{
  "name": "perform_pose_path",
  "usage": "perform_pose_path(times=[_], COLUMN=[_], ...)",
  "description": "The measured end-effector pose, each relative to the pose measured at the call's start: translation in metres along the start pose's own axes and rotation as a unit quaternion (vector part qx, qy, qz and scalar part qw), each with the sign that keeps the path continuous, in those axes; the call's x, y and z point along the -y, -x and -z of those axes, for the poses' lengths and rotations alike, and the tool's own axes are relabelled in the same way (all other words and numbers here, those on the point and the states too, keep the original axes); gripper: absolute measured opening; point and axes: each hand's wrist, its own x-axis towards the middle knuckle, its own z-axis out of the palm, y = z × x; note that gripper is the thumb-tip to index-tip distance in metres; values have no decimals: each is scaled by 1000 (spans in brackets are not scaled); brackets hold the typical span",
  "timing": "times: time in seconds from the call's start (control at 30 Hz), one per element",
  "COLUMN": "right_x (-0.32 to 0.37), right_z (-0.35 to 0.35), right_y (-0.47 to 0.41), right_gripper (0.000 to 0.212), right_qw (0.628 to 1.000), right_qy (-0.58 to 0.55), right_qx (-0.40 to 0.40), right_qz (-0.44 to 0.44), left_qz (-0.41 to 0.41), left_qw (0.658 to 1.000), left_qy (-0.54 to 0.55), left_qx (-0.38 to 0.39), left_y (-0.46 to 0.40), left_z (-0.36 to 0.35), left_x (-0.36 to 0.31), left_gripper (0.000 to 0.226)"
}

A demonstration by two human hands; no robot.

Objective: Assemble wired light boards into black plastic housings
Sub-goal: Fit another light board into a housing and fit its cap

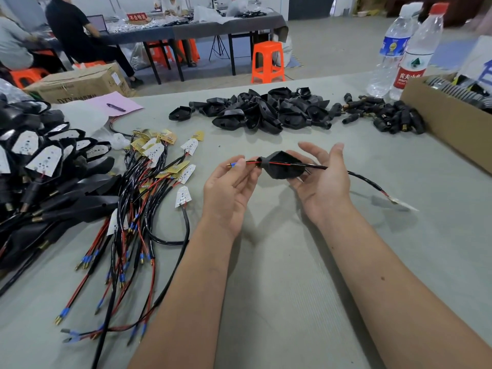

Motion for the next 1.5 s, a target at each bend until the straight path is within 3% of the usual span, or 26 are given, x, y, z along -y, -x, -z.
perform_pose_path(times=[0.17, 0.4, 0.57, 0.7, 0.8, 0.9, 0.97, 1.17, 1.33, 1.5], right_x=[-4, -15, -19, -13, -4, -1, -1, -5, -11, -16], right_z=[-4, -4, -7, -6, -1, 4, 6, 2, -3, -4], right_y=[1, -4, -2, -2, -3, -3, -4, -5, -4, -3], right_gripper=[73, 41, 55, 42, 46, 46, 48, 52, 49, 36], right_qw=[998, 970, 953, 982, 999, 991, 988, 1000, 998, 984], right_qy=[62, 227, 290, 173, 22, -114, -143, -25, 52, 164], right_qx=[27, 46, -3, 37, 23, 9, 6, 3, 4, 33], right_qz=[20, 74, 86, 66, -14, -63, -59, -6, 39, 62], left_qz=[11, -17, -34, -58, -69, -67, -67, -40, -24, -51], left_qw=[999, 998, 997, 996, 993, 993, 993, 996, 999, 995], left_qy=[-15, -61, -75, -43, 2, 5, -7, 12, -6, -58], left_qx=[28, 4, -3, -58, -95, -96, -96, -78, -43, -60], left_y=[2, 0, 0, -1, -3, -4, -3, -2, 0, 2], left_z=[-6, -4, -3, -5, -2, -1, -2, -2, -4, -4], left_x=[10, 13, 13, 12, 6, 5, 7, 4, 4, 6], left_gripper=[12, 7, 7, 8, 10, 9, 8, 9, 33, 15])
